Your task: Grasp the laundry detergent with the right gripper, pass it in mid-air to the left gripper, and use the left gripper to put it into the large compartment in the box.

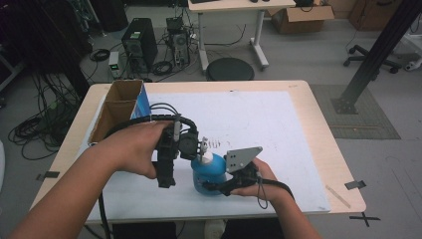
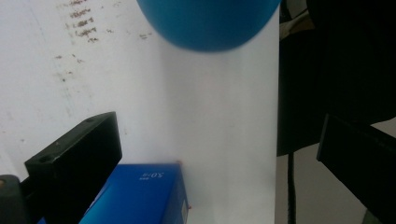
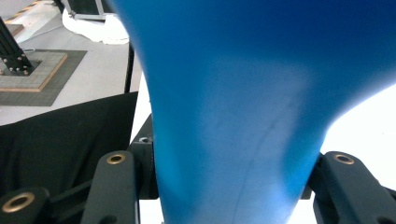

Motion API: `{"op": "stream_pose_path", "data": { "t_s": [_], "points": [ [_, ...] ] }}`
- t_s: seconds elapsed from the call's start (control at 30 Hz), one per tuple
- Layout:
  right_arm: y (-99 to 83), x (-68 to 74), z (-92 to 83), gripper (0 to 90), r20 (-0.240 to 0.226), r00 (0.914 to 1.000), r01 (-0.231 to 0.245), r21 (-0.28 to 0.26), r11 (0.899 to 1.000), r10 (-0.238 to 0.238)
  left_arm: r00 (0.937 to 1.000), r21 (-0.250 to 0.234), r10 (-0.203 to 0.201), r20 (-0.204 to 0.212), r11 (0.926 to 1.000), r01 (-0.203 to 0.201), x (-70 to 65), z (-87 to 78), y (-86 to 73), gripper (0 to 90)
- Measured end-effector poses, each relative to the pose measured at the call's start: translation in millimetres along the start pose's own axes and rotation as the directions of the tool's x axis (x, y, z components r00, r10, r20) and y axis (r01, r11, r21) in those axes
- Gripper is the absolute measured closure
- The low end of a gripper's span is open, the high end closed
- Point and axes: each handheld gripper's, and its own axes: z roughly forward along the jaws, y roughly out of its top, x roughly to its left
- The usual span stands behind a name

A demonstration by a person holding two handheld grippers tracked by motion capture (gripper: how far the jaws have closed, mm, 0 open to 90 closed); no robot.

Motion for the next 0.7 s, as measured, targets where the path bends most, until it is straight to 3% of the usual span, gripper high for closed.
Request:
{"op": "stream_pose_path", "data": {
  "t_s": [0.33, 0.7],
  "points": [
    [10.5, 0.7, 25.3, 45.3, -0.033, 0.9995, 0.006, 0.000, 1.000, -0.006, 0.9998, -0.006, -0.004, 0.022, 1.0000, 0.005, -0.9, 3.2, 0.7, 0.4],
    [20.3, -1.0, 46.2, 45.2, -0.039, 0.9992, 0.011, 0.002, 1.000, -0.011, 0.9994, -0.013, -0.020, 0.029, 0.9997, 0.020, -1.2, 7.5, -4.6, 0.6]
  ]
}}
